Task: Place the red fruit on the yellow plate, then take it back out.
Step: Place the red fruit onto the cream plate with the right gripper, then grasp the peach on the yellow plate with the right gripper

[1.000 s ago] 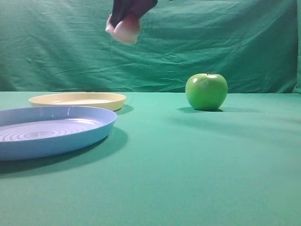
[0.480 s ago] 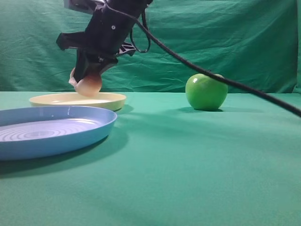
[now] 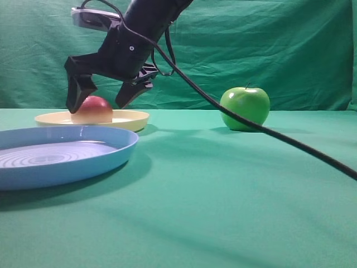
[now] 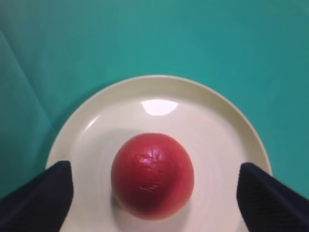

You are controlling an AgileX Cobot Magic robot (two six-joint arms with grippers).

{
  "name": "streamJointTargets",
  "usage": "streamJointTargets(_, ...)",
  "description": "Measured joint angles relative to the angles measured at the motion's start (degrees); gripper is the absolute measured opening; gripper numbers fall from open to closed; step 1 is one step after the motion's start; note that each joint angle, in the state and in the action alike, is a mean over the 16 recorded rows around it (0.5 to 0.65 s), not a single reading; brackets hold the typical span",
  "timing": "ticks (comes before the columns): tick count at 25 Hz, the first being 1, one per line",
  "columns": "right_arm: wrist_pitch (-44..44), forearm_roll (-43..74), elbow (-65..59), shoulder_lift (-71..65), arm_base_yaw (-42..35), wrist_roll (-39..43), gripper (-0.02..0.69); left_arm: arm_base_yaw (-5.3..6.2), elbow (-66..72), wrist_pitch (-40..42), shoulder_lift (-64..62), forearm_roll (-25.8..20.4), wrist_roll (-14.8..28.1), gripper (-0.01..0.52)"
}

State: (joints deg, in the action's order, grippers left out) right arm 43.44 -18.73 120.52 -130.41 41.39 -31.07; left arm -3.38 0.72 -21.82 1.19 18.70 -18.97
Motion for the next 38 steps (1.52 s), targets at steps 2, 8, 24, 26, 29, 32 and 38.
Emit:
streamJointTargets(2,2.8,1.2,0.0,2.9,-0.4,2.1,0.41,0.0,0.0,0.0,0.0,0.0,0.0,0.0)
streamJointTargets(8,12.7,5.8,0.0,12.2,-2.0,10.5,0.169,0.0,0.0,0.0,0.0,0.0,0.0,0.0)
streamJointTargets(24,28.9,12.9,-1.4,34.2,-3.6,23.5,0.0,0.0,0.0,0.0,0.0,0.0,0.0,0.0)
streamJointTargets(26,29.3,13.1,-2.3,36.9,-3.6,24.0,0.0,0.0,0.0,0.0,0.0,0.0,0.0,0.0)
streamJointTargets(29,29.4,13.8,-4.5,40.8,-3.6,24.8,0.0,0.0,0.0,0.0,0.0,0.0,0.0,0.0)
streamJointTargets(32,29.5,14.9,-7.6,45.0,-3.6,26.0,0.0,0.0,0.0,0.0,0.0,0.0,0.0,0.0)
streamJointTargets(38,29.5,18.9,-16.9,54.7,-3.7,29.2,0.0,0.0,0.0,0.0,0.0,0.0,0.0,0.0)
